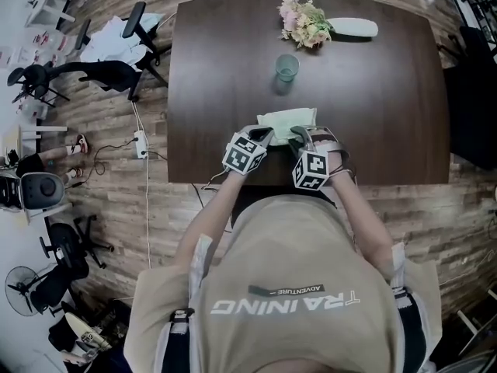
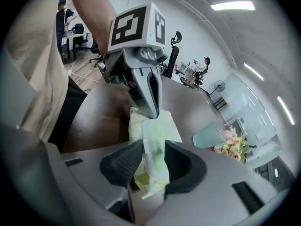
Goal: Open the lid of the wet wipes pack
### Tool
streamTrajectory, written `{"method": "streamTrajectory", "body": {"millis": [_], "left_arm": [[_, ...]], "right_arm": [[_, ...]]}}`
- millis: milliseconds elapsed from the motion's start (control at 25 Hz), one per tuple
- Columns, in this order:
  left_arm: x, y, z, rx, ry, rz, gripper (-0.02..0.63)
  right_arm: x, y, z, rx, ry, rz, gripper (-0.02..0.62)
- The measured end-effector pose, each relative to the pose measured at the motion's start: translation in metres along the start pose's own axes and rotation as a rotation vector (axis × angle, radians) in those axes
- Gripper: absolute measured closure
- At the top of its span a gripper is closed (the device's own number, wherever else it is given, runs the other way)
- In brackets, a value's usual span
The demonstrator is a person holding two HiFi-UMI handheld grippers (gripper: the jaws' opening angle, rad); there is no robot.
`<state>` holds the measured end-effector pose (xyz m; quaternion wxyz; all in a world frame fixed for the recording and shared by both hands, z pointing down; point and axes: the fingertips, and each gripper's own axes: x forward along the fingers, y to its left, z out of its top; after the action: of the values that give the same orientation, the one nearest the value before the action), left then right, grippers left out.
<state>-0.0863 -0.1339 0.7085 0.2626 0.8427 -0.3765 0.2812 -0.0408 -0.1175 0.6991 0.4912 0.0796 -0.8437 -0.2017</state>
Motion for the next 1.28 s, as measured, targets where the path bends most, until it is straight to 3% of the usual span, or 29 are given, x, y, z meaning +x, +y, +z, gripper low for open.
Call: {"method": "streamTrajectory", "body": {"millis": [240, 440, 680, 880, 1280], "left_arm": [[-0.001, 0.001, 0.0, -0.01, 0.002, 0.0, 0.597], [-0.002, 0.002, -0.001, -0.004, 0.005, 0.009, 0.597], [0.0, -0.001, 0.0, 0.036, 0.041, 0.002, 0.597], [0.0, 0.001, -0.002, 0.047, 0.043, 0.006, 0.597], [0.0, 0.001, -0.004, 0.031, 0.036, 0.011, 0.597]], "right_arm": [[0.006, 0.003, 0.001, -0.109, 0.052, -0.06, 0.48], [0.008, 0.005, 0.001, -0.069, 0.035, -0.068, 0.494], [0.0, 0.003, 0.002, 0.003, -0.003, 0.016, 0.522], [-0.01, -0.005, 0.01, 0.042, -0.047, 0.031, 0.546], [-0.014, -0.008, 0.012, 0.085, -0.069, 0.057, 0.545]]}}
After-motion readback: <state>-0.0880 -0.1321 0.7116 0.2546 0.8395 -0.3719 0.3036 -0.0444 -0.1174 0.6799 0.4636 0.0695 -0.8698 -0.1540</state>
